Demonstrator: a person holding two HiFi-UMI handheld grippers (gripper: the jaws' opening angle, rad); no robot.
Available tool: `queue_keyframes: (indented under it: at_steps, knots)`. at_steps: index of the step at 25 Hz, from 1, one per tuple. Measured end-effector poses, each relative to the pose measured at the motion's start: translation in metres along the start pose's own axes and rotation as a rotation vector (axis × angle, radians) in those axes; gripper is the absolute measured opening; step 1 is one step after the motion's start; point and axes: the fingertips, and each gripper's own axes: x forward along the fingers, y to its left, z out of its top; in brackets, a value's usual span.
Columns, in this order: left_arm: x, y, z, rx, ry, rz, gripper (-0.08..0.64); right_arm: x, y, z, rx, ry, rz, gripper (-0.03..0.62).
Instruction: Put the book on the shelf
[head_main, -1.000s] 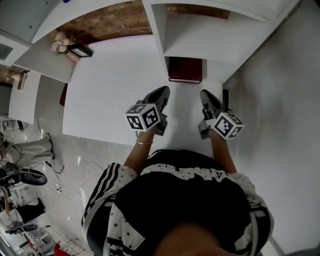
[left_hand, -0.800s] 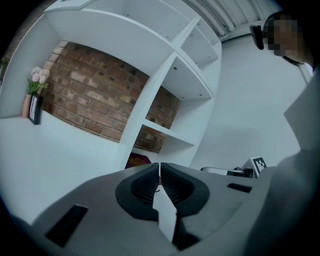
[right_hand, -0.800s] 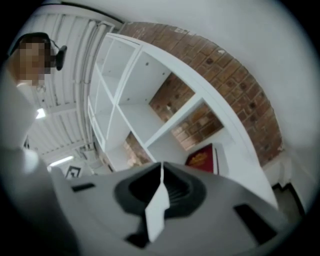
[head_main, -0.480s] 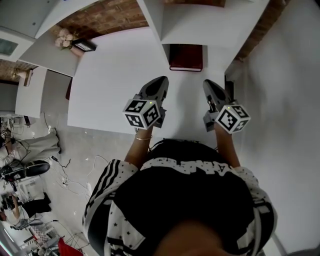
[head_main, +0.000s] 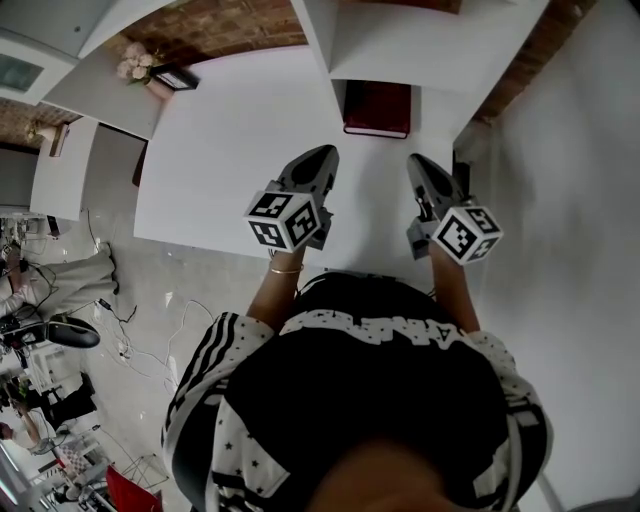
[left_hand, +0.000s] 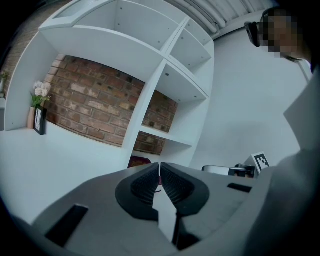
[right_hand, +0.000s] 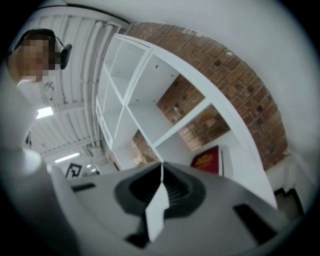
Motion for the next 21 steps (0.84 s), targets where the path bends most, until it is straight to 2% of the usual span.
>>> queue_keyframes:
  at_steps: [11, 21]
  knots:
    - [-0.0066, 0.0019, 0.0019, -0.038, -0.010, 0.001, 0.046, 0.0012, 0.0054, -0.0033, 0.011, 0.007, 0.016, 0.032]
    - [-0.0072, 0.0037, 0.0005, -0.037, -0.009, 0.006, 0.046, 0.0010, 0.0036, -0.0055, 0.020, 0.002, 0.010, 0.032]
